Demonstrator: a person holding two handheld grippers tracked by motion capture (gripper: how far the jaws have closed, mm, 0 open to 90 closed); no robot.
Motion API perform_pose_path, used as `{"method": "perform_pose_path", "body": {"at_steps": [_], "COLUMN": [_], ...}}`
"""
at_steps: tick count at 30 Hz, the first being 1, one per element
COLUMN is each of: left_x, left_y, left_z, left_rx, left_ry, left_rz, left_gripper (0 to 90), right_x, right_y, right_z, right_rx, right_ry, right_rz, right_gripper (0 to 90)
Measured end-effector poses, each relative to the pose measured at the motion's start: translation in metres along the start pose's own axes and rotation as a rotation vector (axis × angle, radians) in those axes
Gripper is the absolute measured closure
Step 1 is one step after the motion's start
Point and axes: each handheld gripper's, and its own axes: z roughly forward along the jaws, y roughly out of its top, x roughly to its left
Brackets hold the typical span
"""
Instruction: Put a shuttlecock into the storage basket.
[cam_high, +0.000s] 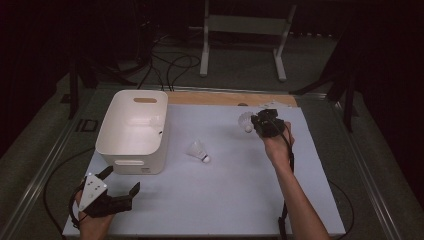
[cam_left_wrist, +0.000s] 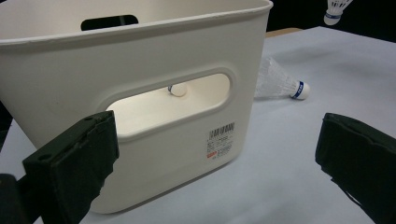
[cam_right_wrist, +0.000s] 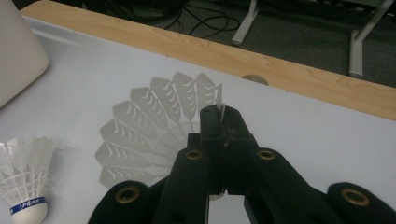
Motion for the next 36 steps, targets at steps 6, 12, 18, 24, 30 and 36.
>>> {"method": "perform_pose_path", "body": {"at_steps": [6,12,18,24,30,36], "left_x": [0.000,0.000,0.000,0.000,0.000,0.000], "left_y": [0.000,0.000,0.000,0.000,0.000,0.000], "left_z": [0.000,0.000,0.000,-0.001,-0.001,-0.001], "left_rx": [0.001,-0.001,-0.001,-0.002,-0.003,-0.002], "left_ry": [-0.001,0.001,0.001,0.002,0.002,0.002], "left_rz": [0.002,0.000,0.000,0.000,0.000,0.000], "left_gripper": [0.0,0.0,0.0,0.0,0.0,0.0], "right_x": [0.003,0.004,0.008,0.011,0.016,0.022], "right_y": [0.001,0.001,0.002,0.004,0.007,0.011], "right_z": [-0.001,-0.002,-0.003,-0.005,-0.007,-0.009], "right_rx": [-0.007,-0.012,-0.016,-0.020,-0.030,-0.040], "right_ry": [0.007,0.011,0.020,0.029,0.037,0.050], "right_rz": [0.000,-0.003,-0.011,-0.018,-0.025,-0.034], "right_gripper": [89.1,89.1,89.2,89.2,89.2,89.2]}}
